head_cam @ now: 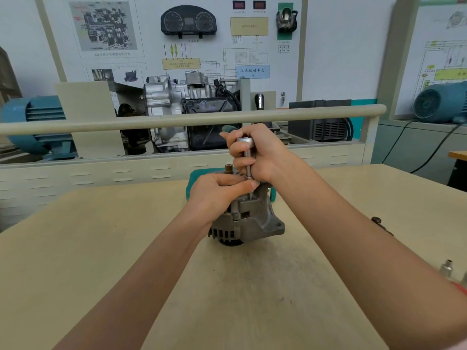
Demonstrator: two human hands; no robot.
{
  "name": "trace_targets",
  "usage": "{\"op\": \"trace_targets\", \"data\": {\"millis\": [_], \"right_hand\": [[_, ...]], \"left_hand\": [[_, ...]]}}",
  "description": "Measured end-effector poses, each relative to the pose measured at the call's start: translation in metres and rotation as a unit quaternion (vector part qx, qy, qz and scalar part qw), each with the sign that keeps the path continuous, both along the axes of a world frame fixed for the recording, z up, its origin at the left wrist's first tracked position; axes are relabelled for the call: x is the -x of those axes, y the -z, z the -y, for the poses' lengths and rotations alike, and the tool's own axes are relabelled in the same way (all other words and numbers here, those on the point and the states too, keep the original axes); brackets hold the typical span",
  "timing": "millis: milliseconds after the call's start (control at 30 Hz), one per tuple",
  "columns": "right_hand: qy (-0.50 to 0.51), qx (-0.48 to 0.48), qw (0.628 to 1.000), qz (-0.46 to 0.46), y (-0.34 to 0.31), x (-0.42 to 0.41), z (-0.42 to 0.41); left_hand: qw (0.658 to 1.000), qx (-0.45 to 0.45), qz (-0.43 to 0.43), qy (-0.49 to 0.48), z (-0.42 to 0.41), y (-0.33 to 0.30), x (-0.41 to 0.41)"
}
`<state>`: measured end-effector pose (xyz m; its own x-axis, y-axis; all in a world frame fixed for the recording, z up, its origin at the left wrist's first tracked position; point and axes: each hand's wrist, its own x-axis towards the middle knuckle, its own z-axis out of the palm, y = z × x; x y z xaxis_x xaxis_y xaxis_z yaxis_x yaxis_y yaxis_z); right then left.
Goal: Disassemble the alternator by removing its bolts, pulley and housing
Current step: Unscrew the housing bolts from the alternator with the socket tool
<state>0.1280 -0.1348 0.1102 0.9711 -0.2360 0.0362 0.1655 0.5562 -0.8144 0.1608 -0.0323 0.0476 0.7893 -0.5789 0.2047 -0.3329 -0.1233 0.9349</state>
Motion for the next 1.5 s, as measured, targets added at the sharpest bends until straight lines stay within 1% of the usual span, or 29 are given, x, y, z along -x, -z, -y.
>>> {"op": "trace_targets", "data": {"millis": [67, 100, 133, 200, 233, 300, 400, 500, 567, 600, 667, 733, 767, 800, 833, 867, 900, 933, 967, 1000, 1033, 1100, 1167, 1233, 1300, 1367, 1400, 1467, 1500], "right_hand": [[0.045, 0.003, 0.999, -0.003, 0.001, -0.001, -0.003], [0.097, 0.008, 0.995, -0.004, 0.002, -0.003, -0.006], [0.169, 0.02, 0.985, 0.001, 0.004, -0.005, -0.01], [0.316, 0.042, 0.947, 0.026, 0.009, -0.01, -0.018], [0.351, 0.041, 0.935, 0.039, 0.01, -0.012, -0.021], [0.341, 0.024, 0.939, 0.035, 0.008, -0.014, -0.023], [0.267, 0.03, 0.963, -0.025, 0.002, -0.008, -0.017], [0.12, 0.035, 0.991, -0.047, -0.003, -0.005, -0.004], [0.002, 0.038, 0.998, -0.051, -0.004, -0.005, 0.003], [-0.037, 0.043, 0.997, -0.055, -0.005, -0.004, 0.004], [-0.074, 0.059, 0.994, -0.056, -0.005, -0.002, 0.004], [-0.066, 0.06, 0.995, -0.043, -0.004, 0.001, 0.001], [-0.04, 0.054, 0.997, -0.035, -0.003, 0.002, -0.001], [0.011, 0.047, 0.999, -0.025, -0.002, 0.002, -0.004], [0.089, 0.038, 0.995, -0.012, 0.001, 0.001, -0.009], [0.186, 0.027, 0.982, 0.01, 0.004, -0.001, -0.015], [0.283, 0.012, 0.958, 0.042, 0.007, -0.004, -0.02], [0.35, 0.0, 0.934, 0.073, 0.01, -0.007, -0.025], [0.378, -0.002, 0.921, 0.091, 0.01, -0.01, -0.028], [0.374, 0.002, 0.923, 0.086, 0.01, -0.011, -0.029], [0.35, 0.013, 0.935, 0.062, 0.008, -0.01, -0.028], [0.265, 0.055, 0.963, 0.0, 0.004, -0.008, -0.021], [0.154, 0.062, 0.986, -0.035, 0.0, -0.007, -0.013], [0.056, 0.042, 0.997, -0.04, -0.002, -0.009, -0.004], [-0.003, 0.045, 0.998, -0.034, -0.003, -0.006, -0.001], [-0.001, 0.07, 0.997, -0.02, -0.003, -0.002, -0.004], [0.031, 0.083, 0.996, -0.016, -0.002, -0.001, -0.009], [0.164, 0.095, 0.982, -0.001, 0.003, -0.003, -0.021], [0.246, 0.085, 0.965, 0.022, 0.006, -0.004, -0.026]], "left_hand": [[1.0, -0.001, 0.003, -0.008, 0.001, 0.001, 0.0], [1.0, -0.002, 0.004, -0.014, 0.002, 0.001, 0.0], [1.0, -0.002, 0.006, -0.023, 0.003, 0.001, 0.001], [0.999, -0.007, 0.022, -0.044, 0.005, 0.001, 0.001], [0.998, -0.011, 0.031, -0.051, 0.006, 0.001, 0.001], [0.998, -0.017, 0.038, -0.052, 0.007, 0.001, 0.001], [0.999, -0.019, 0.034, -0.035, 0.005, 0.0, 0.002], [0.999, -0.028, 0.032, -0.004, 0.001, -0.001, 0.002], [0.999, -0.029, 0.026, 0.007, -0.001, -0.002, 0.001], [0.999, -0.027, 0.025, 0.007, -0.002, -0.002, 0.001], [0.999, -0.025, 0.027, 0.005, -0.001, -0.002, 0.001], [0.999, -0.023, 0.031, 0.001, 0.0, -0.002, 0.002], [0.999, -0.021, 0.033, -0.003, 0.001, -0.001, 0.002], [0.999, -0.022, 0.037, -0.008, 0.002, -0.001, 0.001], [0.999, -0.023, 0.042, -0.014, 0.003, 0.0, 0.001], [0.998, -0.025, 0.05, -0.021, 0.004, 0.0, 0.0], [0.997, -0.029, 0.059, -0.029, 0.005, 0.001, 0.0], [0.997, -0.033, 0.066, -0.037, 0.006, 0.002, -0.001], [0.996, -0.035, 0.07, -0.041, 0.007, 0.002, -0.001], [0.996, -0.035, 0.07, -0.042, 0.007, 0.002, -0.001], [0.996, -0.031, 0.069, -0.04, 0.007, 0.002, 0.0], [0.997, -0.024, 0.063, -0.029, 0.005, 0.001, 0.001], [0.998, -0.022, 0.058, -0.007, 0.002, 0.0, 0.0], [0.998, -0.023, 0.055, 0.011, 0.0, 0.0, 0.0], [0.999, -0.02, 0.048, 0.013, -0.002, 0.0, 0.0], [0.999, -0.018, 0.046, 0.006, -0.001, 0.0, 0.0], [0.999, -0.016, 0.045, 0.0, 0.0, 0.0, 0.0], [0.998, -0.018, 0.056, -0.018, 0.002, 0.0, 0.001], [0.998, -0.017, 0.061, -0.027, 0.004, 0.001, 0.001]]}}
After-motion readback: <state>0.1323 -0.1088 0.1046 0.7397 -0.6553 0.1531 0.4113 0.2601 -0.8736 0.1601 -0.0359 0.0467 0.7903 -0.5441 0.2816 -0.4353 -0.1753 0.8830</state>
